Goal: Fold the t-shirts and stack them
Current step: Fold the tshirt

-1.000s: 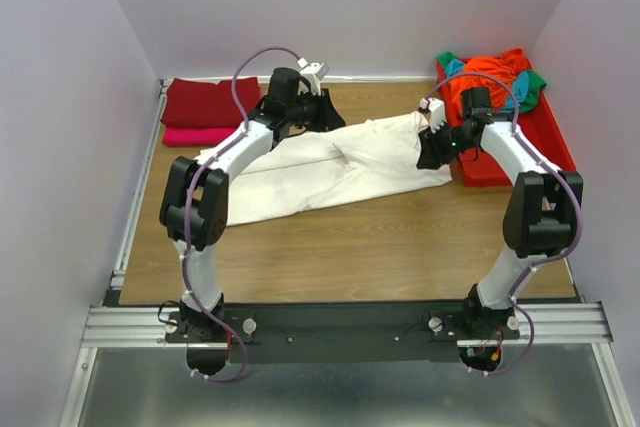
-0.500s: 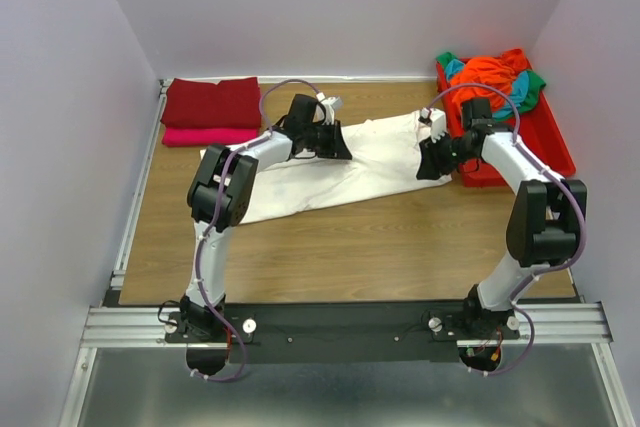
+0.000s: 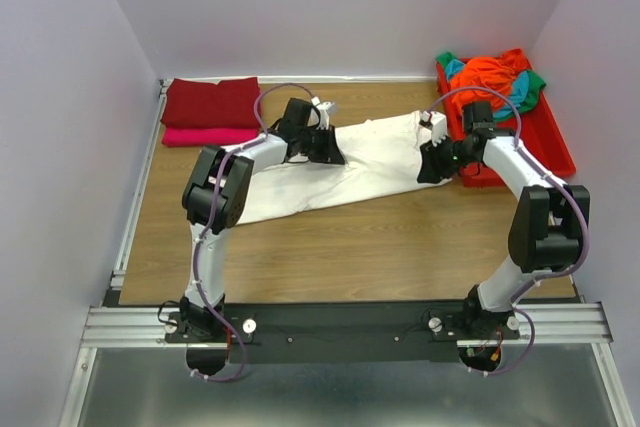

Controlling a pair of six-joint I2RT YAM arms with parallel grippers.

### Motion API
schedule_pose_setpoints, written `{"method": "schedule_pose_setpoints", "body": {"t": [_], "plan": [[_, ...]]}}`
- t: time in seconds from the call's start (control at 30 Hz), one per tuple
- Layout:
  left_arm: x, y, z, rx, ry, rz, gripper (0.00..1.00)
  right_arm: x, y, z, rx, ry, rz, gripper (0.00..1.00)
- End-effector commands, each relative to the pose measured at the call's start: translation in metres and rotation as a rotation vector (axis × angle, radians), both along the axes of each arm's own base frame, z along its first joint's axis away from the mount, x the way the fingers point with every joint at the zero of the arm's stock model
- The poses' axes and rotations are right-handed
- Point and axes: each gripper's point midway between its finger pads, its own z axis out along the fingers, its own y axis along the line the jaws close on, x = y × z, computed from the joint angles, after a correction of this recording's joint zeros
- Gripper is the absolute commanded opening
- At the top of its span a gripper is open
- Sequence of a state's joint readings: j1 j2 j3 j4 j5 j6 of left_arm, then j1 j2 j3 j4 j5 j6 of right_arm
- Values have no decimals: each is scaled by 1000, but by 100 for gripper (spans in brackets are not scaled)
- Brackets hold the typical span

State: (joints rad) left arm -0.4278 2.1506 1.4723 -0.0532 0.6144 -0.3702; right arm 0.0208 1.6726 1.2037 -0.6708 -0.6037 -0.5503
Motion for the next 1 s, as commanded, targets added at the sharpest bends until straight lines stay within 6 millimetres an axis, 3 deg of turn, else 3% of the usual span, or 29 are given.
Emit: {"method": "schedule_pose_setpoints", "body": {"t": [0.0,0.17,0.27,0.37,0.73,0.97], "plan": [[6,-10,69,-92,-148,-52,22,1,1,4,-6,-29,8,46],[24,-23,78,-142,-103,-16,22,0,2,2,5,-20,6,45],[36,-25,48,-111,-33,26,22,-1,1,3,2,-25,3,45],[43,-27,36,-97,-16,43,22,-3,0,3,-6,-28,1,45],[25,-11,-12,24,40,20,22,-4,1,6,1,-37,-1,45],[19,0,-20,80,42,27,23,-6,0,8,-8,-45,-1,45]]}}
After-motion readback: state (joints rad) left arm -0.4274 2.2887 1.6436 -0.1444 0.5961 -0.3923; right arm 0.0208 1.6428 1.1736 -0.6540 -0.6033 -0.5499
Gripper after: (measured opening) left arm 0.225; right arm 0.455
